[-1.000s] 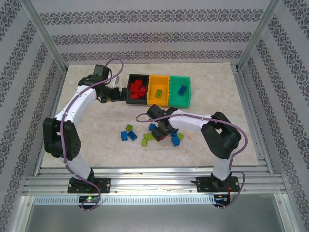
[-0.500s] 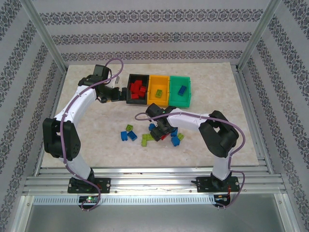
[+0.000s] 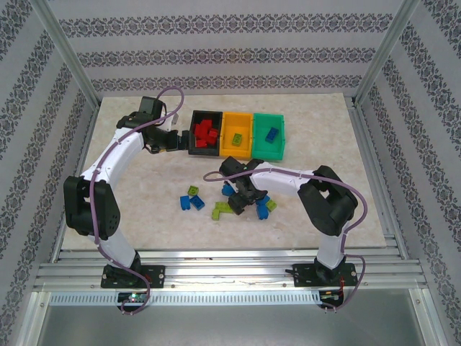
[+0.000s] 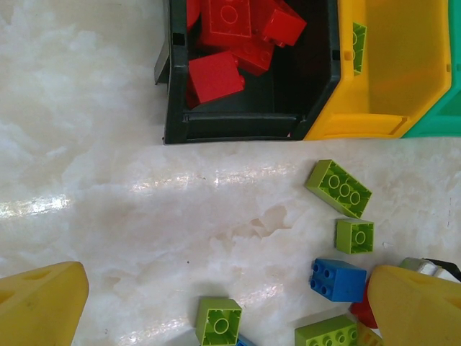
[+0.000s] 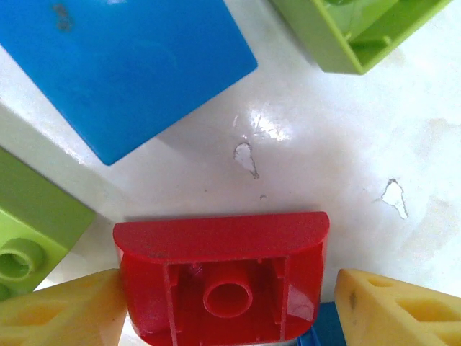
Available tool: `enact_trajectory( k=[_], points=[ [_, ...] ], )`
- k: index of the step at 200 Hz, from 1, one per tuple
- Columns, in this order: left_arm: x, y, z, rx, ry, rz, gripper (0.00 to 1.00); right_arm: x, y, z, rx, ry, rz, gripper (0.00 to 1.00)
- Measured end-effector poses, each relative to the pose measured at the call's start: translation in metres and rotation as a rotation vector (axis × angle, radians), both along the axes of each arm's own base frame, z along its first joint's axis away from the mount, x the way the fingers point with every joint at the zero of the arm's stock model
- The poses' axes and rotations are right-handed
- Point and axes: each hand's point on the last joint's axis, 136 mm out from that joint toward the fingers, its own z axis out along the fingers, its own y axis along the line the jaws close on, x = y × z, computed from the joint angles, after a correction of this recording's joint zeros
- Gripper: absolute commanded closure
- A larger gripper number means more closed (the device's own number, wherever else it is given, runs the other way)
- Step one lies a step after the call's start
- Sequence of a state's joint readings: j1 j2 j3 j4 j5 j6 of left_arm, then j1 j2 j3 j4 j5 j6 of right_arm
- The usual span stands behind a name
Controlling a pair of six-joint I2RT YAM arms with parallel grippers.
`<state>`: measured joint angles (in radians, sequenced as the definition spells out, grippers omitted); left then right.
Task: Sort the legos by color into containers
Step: Pick up the lego from the center of the table, then place the lego in the container.
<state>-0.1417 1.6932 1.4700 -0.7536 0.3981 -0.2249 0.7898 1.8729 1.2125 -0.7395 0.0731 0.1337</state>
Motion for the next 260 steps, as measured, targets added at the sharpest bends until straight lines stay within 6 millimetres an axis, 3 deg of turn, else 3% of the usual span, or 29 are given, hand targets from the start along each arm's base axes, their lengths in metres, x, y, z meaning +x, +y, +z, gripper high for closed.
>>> enact_trajectory(
  k=[33, 83, 126, 169, 211, 241, 260],
  points=[
    [0.000, 0.000, 0.000, -0.001, 0.000, -0.001, 0.00, -0.001, 0.005, -0.002, 0.028, 0.012, -0.017, 0.27],
    [0.000, 0.000, 0.000, -0.001, 0.000, -0.001, 0.00, 0.000, 0.012, -0.003, 0.051, 0.021, -0.019, 0.39],
    [0.000, 0.000, 0.000, -0.001, 0.000, -0.001, 0.00, 0.002, 0.011, 0.001, 0.055, 0.008, -0.021, 0.40],
    [0.000, 0.001, 0.000, 0.003, -0.001, 0.002, 0.00, 0.016, 0.015, 0.037, 0.128, -0.079, -0.032, 0.40],
    [0.001, 0.005, -0.001, 0.024, -0.008, 0.014, 0.00, 0.071, 0.036, 0.089, 0.278, -0.203, -0.085, 0.39],
    [0.001, 0.012, -0.001, 0.045, -0.013, 0.033, 0.00, 0.135, 0.070, 0.124, 0.406, -0.292, -0.120, 0.39],
    [0.003, 0.018, -0.002, 0.052, -0.016, 0.051, 0.00, 0.175, 0.091, 0.131, 0.475, -0.323, -0.146, 0.37]
  ],
)
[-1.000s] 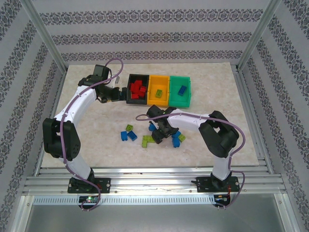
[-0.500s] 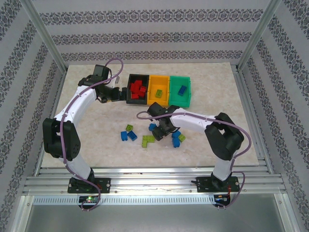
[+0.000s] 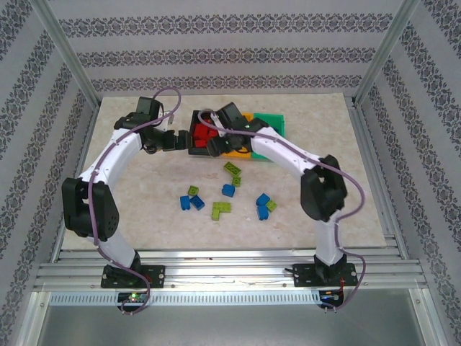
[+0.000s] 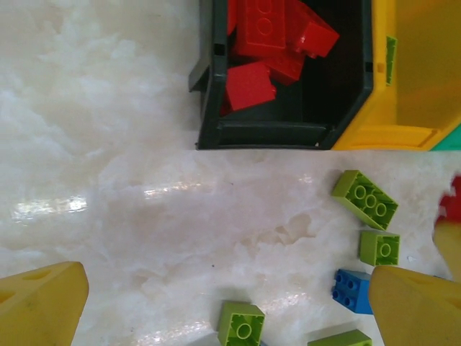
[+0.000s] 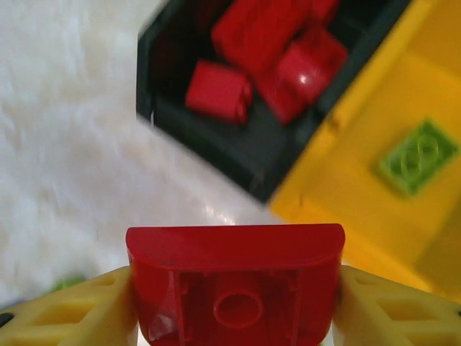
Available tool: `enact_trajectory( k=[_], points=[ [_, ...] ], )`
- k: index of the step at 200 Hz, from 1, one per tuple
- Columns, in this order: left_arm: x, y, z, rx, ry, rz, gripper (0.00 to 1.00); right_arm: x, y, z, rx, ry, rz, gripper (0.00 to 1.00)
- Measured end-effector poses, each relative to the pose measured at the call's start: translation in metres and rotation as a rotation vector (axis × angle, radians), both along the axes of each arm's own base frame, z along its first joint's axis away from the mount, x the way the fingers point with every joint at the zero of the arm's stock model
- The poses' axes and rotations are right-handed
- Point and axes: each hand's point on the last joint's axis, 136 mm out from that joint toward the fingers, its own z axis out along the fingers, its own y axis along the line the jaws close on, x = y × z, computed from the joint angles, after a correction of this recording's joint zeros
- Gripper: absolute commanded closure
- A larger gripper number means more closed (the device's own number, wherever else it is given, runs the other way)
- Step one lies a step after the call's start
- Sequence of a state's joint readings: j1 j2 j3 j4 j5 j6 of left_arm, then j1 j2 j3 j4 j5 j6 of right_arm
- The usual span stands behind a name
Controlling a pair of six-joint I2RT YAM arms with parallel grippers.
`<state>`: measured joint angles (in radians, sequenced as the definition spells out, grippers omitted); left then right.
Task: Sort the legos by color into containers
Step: Place the lego in the container.
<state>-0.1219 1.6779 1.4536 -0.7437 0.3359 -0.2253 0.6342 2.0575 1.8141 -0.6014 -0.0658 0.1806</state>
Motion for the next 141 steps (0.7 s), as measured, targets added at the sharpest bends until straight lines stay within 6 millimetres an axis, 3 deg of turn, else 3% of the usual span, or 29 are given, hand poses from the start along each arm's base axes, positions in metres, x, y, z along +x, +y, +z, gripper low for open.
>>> enact_trajectory(
  k=[30, 55, 100, 141],
  points=[
    [0.002, 0.008, 0.000, 0.015, -0.006, 0.021, 0.00, 0.047, 0.022, -0.006, 0.071, -0.004, -0.035, 0.28],
    [0.003, 0.010, 0.000, 0.023, -0.009, 0.026, 0.00, 0.062, 0.030, -0.014, 0.103, 0.017, -0.040, 0.26],
    [0.003, 0.010, 0.004, 0.023, -0.023, 0.028, 0.00, 0.040, 0.022, -0.026, 0.099, 0.075, -0.024, 0.25],
    [0.003, 0.008, 0.007, 0.012, -0.028, 0.022, 0.00, -0.015, -0.015, -0.036, 0.064, 0.122, -0.028, 0.25]
  ],
)
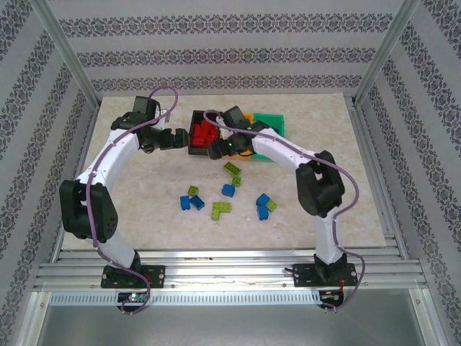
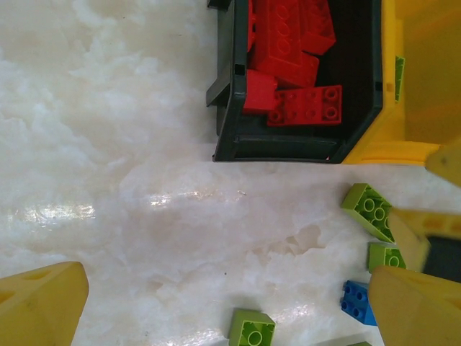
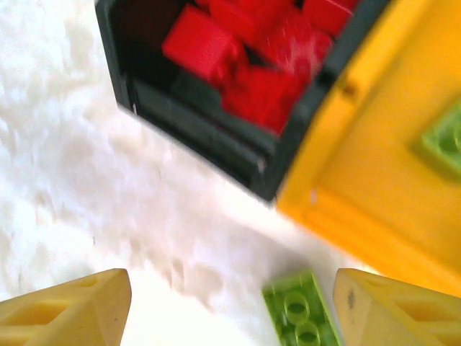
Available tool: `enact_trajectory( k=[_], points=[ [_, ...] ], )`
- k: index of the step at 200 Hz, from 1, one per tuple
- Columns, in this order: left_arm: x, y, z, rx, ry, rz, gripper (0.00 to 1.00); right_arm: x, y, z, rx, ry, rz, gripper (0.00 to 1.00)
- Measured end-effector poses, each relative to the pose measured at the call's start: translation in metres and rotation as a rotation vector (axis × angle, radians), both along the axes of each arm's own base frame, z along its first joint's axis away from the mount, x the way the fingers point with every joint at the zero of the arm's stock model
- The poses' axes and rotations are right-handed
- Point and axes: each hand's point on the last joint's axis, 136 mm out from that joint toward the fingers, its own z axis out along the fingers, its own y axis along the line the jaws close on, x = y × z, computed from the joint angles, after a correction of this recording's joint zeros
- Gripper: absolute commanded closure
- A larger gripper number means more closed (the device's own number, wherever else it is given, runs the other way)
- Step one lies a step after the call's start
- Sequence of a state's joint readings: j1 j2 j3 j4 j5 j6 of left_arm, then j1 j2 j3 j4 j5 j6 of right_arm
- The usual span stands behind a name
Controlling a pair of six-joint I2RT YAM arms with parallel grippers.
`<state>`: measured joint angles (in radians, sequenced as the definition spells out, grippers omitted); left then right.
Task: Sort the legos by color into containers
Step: Place the lego in the container, then pick up the lego from the center of the table.
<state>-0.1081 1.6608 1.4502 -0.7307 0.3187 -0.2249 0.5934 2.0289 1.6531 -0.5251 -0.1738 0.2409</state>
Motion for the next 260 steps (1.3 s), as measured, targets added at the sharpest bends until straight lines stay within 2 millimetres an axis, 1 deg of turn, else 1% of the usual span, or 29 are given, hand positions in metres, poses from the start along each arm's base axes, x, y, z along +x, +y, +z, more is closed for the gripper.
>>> enact_trajectory(
  k=[17, 26, 41, 55, 75, 100, 155, 178, 204, 232, 251, 260],
  points=[
    [0.000, -0.002, 0.000, -0.009, 0.001, -0.005, 0.00, -0.022, -0.016, 0.004, -0.008, 0.004, -0.001, 0.26],
    [0.000, -0.003, 0.001, -0.018, 0.000, -0.007, 0.00, -0.032, -0.021, 0.006, -0.009, -0.004, 0.000, 0.25],
    [0.000, -0.004, 0.002, -0.029, -0.001, -0.008, 0.00, -0.047, -0.030, 0.004, -0.016, -0.001, 0.001, 0.26],
    [0.000, -0.005, 0.002, -0.037, 0.000, -0.007, 0.00, -0.058, -0.036, -0.004, -0.034, 0.017, 0.006, 0.26],
    [0.000, -0.006, 0.003, -0.049, 0.002, -0.007, 0.00, -0.065, -0.041, -0.020, -0.068, 0.042, 0.008, 0.26],
    [0.000, -0.007, 0.003, -0.055, 0.002, -0.010, 0.00, -0.061, -0.041, -0.036, -0.101, 0.060, 0.008, 0.26],
    [0.000, -0.007, 0.003, -0.058, 0.002, -0.012, 0.00, -0.036, -0.031, -0.066, -0.158, 0.067, 0.016, 0.27],
    [0.000, -0.007, 0.002, -0.058, 0.006, -0.013, 0.00, -0.034, -0.032, -0.079, -0.187, 0.079, 0.026, 0.30],
    [0.001, -0.007, -0.001, -0.057, 0.012, -0.012, 0.00, -0.032, -0.034, -0.087, -0.215, 0.085, 0.027, 0.32],
    [0.001, -0.009, -0.003, -0.063, 0.017, -0.016, 0.00, -0.031, -0.035, -0.090, -0.231, 0.081, 0.038, 0.42],
    [0.001, -0.009, -0.003, -0.063, 0.017, -0.016, 0.00, -0.029, -0.036, -0.095, -0.245, 0.078, 0.040, 0.54],
    [0.001, -0.009, -0.003, -0.063, 0.017, -0.016, 0.00, -0.028, -0.037, -0.095, -0.250, 0.075, 0.038, 0.58]
  ],
)
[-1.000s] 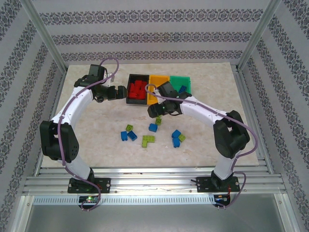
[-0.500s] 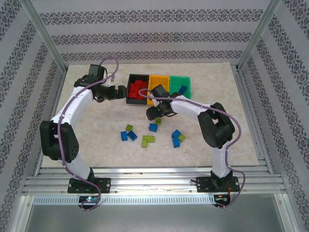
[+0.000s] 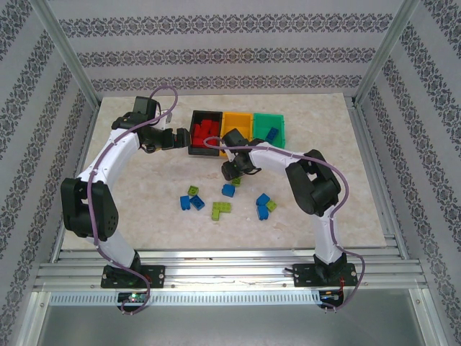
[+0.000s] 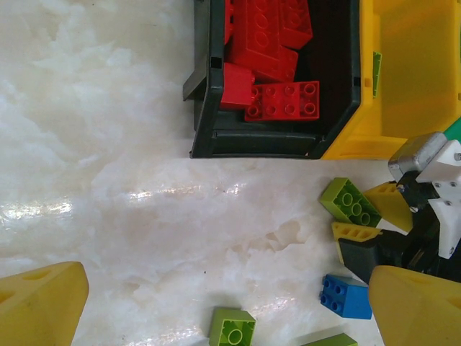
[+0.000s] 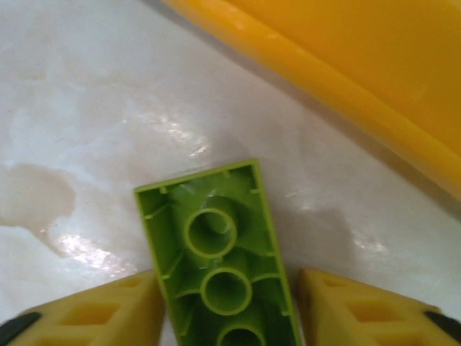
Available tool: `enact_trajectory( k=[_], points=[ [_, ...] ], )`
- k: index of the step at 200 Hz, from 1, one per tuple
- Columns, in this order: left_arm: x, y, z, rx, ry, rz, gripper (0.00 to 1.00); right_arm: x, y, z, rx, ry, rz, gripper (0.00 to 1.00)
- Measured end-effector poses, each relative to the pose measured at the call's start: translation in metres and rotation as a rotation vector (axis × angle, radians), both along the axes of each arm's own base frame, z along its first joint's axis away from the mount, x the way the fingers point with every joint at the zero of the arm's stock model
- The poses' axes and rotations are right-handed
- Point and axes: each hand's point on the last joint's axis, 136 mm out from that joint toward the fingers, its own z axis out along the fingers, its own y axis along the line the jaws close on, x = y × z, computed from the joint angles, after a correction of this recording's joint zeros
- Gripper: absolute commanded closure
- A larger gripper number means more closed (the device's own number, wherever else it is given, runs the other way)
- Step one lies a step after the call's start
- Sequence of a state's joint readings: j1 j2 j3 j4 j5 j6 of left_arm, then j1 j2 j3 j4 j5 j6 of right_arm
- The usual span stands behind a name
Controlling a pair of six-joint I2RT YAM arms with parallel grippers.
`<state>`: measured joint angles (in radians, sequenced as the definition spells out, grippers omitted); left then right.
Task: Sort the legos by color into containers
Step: Pick up the lego from the center of the table, then place the lego in the container.
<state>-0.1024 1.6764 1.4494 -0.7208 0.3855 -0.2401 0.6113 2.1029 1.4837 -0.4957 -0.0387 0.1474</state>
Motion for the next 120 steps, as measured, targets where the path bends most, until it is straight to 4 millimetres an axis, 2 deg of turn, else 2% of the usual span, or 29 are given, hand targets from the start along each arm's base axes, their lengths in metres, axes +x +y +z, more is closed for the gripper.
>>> enact_trajectory(
  k=[14, 34, 62, 83, 120],
  points=[
    [0.000, 0.000, 0.000, 0.000, 0.000, 0.000, 0.00, 0.000, 0.000, 0.000, 0.001, 0.000, -0.001, 0.65],
    [0.000, 0.000, 0.000, 0.000, 0.000, 0.000, 0.00, 0.000, 0.001, 0.001, -0.001, -0.003, 0.004, 0.70],
    [0.000, 0.000, 0.000, -0.003, 0.000, -0.002, 0.00, -0.001, 0.002, 0.009, 0.004, -0.019, 0.015, 0.71],
    [0.000, 0.000, 0.000, -0.003, 0.000, -0.002, 0.00, -0.001, 0.006, 0.029, 0.030, -0.053, 0.021, 0.71],
    [0.000, -0.001, 0.000, -0.006, 0.001, -0.003, 0.00, 0.007, 0.013, 0.088, 0.137, -0.164, 0.015, 0.69]
  ],
)
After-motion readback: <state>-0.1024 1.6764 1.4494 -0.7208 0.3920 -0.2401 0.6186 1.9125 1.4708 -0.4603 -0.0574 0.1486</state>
